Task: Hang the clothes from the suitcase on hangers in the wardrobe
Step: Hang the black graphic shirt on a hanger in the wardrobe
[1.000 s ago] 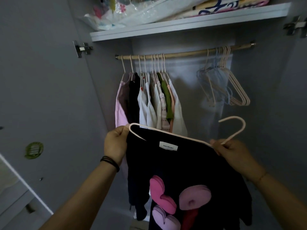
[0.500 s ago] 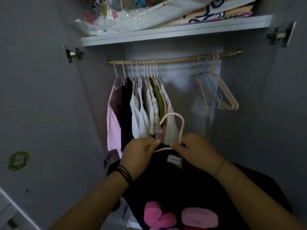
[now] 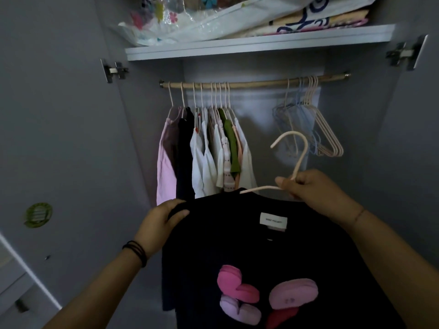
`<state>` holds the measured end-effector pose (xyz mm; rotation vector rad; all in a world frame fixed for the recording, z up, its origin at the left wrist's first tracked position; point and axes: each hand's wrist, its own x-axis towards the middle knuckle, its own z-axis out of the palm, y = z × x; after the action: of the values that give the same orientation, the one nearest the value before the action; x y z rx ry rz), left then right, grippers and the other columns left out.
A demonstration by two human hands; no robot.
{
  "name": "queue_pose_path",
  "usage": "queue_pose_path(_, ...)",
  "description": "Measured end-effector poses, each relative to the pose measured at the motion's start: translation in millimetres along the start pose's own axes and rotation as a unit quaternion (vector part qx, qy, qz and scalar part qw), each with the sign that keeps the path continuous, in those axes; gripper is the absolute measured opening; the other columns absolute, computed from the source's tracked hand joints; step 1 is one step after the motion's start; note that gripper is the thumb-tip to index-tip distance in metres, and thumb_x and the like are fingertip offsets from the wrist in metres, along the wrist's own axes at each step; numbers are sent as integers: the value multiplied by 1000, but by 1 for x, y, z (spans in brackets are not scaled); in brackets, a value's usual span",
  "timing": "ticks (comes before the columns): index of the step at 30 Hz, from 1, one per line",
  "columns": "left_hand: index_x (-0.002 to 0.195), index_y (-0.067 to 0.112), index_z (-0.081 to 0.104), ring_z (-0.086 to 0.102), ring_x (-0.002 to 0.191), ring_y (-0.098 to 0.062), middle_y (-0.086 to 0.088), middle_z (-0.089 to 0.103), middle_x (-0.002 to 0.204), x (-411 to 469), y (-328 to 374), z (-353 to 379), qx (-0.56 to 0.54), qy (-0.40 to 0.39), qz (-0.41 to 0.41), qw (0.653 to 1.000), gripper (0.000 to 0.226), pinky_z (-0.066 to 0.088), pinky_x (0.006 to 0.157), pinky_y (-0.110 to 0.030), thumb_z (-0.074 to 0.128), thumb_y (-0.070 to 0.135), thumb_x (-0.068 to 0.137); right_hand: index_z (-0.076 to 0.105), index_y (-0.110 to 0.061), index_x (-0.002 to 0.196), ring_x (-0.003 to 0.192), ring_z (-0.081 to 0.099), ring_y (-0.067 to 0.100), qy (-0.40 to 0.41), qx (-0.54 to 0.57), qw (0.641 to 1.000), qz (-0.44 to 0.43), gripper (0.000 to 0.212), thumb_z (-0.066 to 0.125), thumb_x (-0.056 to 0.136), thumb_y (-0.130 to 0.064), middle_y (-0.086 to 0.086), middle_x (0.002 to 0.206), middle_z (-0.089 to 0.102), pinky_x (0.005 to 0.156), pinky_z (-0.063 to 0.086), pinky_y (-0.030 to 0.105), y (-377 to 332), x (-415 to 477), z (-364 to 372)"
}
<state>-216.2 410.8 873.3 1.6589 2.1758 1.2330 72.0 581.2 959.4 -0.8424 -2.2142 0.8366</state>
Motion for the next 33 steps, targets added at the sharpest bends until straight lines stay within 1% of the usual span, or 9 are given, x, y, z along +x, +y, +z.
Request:
queue_pose_path(7,68,-9,57,44,55,-8,-1,47,60,0,-7,-34,-115,-61,-25,991,61,38,55,-23,70,50,75,46,-15,48,35,39,3,-22,-36,999,-12,48,57,91,-33,-7,35,41,44,31,13,-3,-2,-15)
queue_pose_path(11,94,28,71,63,85,4,11,71,91,-1,11,-38,-88,-53,16,995,56,45,79,-9,63,75,64,48,-15,49,35,38,2,-34,-15,999,-35,46,58,91,-30,-7,35,40,42,28,11,-14,-4,-6)
queue_pose_path(13,105,34,64,59,97,10,18,67,102,-1,38,-23,-41,-59,46,996,43,41,84,-4,58,63,74,50,-15,49,34,39,1,-50,-16,998,-42,46,59,90,-30,-8,34,42,41,29,10,-24,-3,5)
queue_pose_path(16,74,26,58,55,64,2,18,57,64,-2,66,7,9,-58,98,993,20,39,60,-13,54,42,86,55,-16,49,36,42,2,-72,-33,995,-64,44,60,89,-34,-6,37,47,43,31,10,-37,-1,21)
queue_pose_path(19,63,21,49,43,50,4,19,47,51,-1,63,8,-36,-23,99,994,31,31,52,-9,57,18,92,70,-12,73,58,53,6,-108,8,991,-79,31,54,92,-32,2,65,61,59,41,15,-37,-1,13)
queue_pose_path(22,67,11,56,42,49,5,18,48,51,-1,54,-2,-38,-7,94,995,26,31,51,-9,57,20,91,69,-15,100,90,60,6,-119,24,992,-46,36,43,91,-38,-2,97,68,85,43,11,-2,-2,-13)
queue_pose_path(26,79,1,64,45,64,-2,-3,56,66,6,32,-20,-50,33,80,995,38,37,57,-14,54,37,84,71,-6,101,99,59,9,-115,37,988,92,60,39,86,-55,0,106,67,91,40,11,71,-24,-33)
queue_pose_path(30,78,26,71,49,68,6,10,67,75,11,20,-40,-48,53,52,996,18,40,65,-10,56,33,86,76,-13,92,87,67,12,-101,218,962,129,66,66,63,-72,6,97,73,79,51,19,101,-45,-25)
queue_pose_path(33,77,52,68,51,65,19,31,66,69,9,24,-49,-40,50,64,996,29,39,67,-2,57,27,86,74,-7,91,75,65,18,-107,303,937,139,55,71,69,-57,13,88,69,67,52,23,109,-50,-14)
